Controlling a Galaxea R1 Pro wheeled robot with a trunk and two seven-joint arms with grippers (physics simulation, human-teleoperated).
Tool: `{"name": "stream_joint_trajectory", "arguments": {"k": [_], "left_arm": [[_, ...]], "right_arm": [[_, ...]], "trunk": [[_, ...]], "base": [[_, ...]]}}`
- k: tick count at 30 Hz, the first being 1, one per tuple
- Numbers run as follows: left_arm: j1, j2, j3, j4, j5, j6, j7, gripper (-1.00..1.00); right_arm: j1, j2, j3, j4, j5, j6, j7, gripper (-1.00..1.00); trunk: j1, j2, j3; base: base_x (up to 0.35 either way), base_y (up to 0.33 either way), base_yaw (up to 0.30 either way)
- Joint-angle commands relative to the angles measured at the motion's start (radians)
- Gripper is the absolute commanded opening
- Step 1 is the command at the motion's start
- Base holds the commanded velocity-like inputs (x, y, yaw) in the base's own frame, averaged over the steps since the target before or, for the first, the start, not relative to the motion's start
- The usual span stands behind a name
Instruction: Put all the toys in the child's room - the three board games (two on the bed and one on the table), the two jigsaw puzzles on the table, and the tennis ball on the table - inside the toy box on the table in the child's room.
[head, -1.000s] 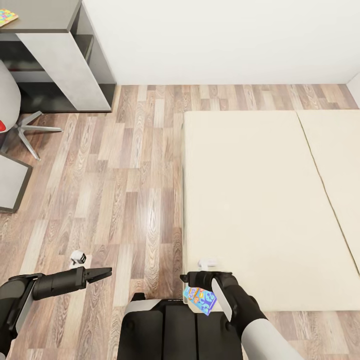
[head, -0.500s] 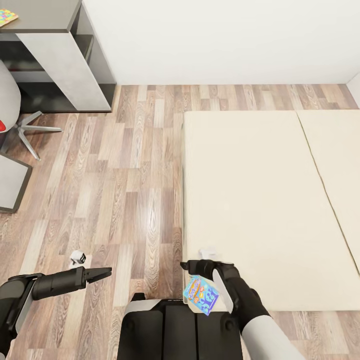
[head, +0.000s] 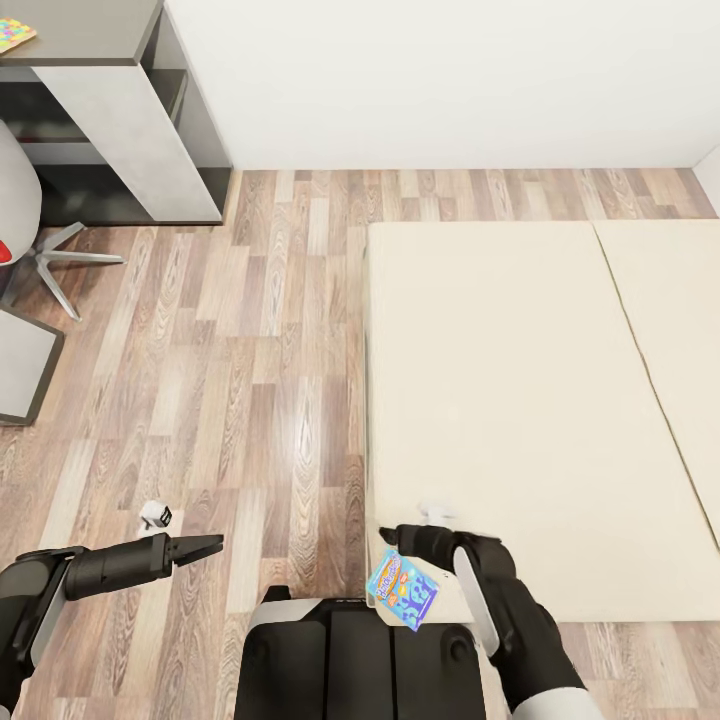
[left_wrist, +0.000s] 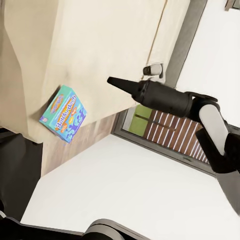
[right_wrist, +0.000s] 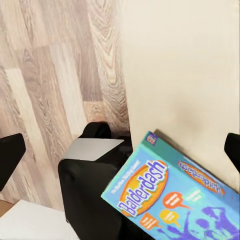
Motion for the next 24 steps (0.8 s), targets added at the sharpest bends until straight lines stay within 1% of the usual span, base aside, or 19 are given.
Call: {"name": "stream_joint_trajectory", "arguments": {"k": [1, 4, 9, 12, 14, 18, 22, 24], "left_arm": [[0.000, 0.000, 0.000, 0.000, -0.001, 0.010, -0.004, 1.00], [0.000, 0.000, 0.000, 0.000, -0.001, 0.011, -0.004, 1.00], [0.000, 0.000, 0.000, 0.000, -0.002, 0.010, -0.004, 1.00], [0.000, 0.000, 0.000, 0.000, -0.002, 0.010, -0.004, 1.00], [0.000, 0.000, 0.000, 0.000, -0.002, 0.010, -0.004, 1.00], [0.000, 0.000, 0.000, 0.000, -0.002, 0.010, -0.004, 1.00], [0.000, 0.000, 0.000, 0.000, -0.002, 0.010, -0.004, 1.00], [0.000, 0.000, 0.000, 0.000, -0.002, 0.010, -0.004, 1.00]], "right_arm": [[0.010, -0.004, -0.002, -0.012, -0.008, 0.008, -0.002, 1.00], [0.062, -0.022, -0.016, -0.069, -0.008, 0.016, 0.000, 1.00], [0.106, -0.030, -0.037, -0.130, -0.008, 0.030, 0.001, 1.00], [0.118, -0.032, -0.042, -0.138, -0.008, 0.034, 0.001, 1.00], [0.125, -0.032, -0.054, -0.141, -0.008, 0.036, 0.001, 1.00], [0.131, -0.032, -0.096, -0.138, -0.008, 0.038, -0.001, 1.00], [0.132, -0.031, -0.107, -0.122, -0.007, 0.037, -0.004, 1.00], [0.132, -0.030, -0.110, -0.098, -0.006, 0.036, -0.006, 1.00]], "trunk": [[0.001, -0.001, -0.001], [0.001, -0.001, -0.001], [0.001, -0.001, -0.001], [0.001, -0.001, -0.001], [0.001, -0.001, -0.001], [0.001, -0.001, -0.001], [0.001, -0.001, -0.001], [0.001, -0.001, -0.001]], "base": [[0.000, 0.000, 0.000], [0.000, 0.000, 0.000], [0.000, 0.000, 0.000], [0.000, 0.000, 0.000], [0.000, 0.000, 0.000], [0.000, 0.000, 0.000], [0.000, 0.000, 0.000], [0.000, 0.000, 0.000]]}}
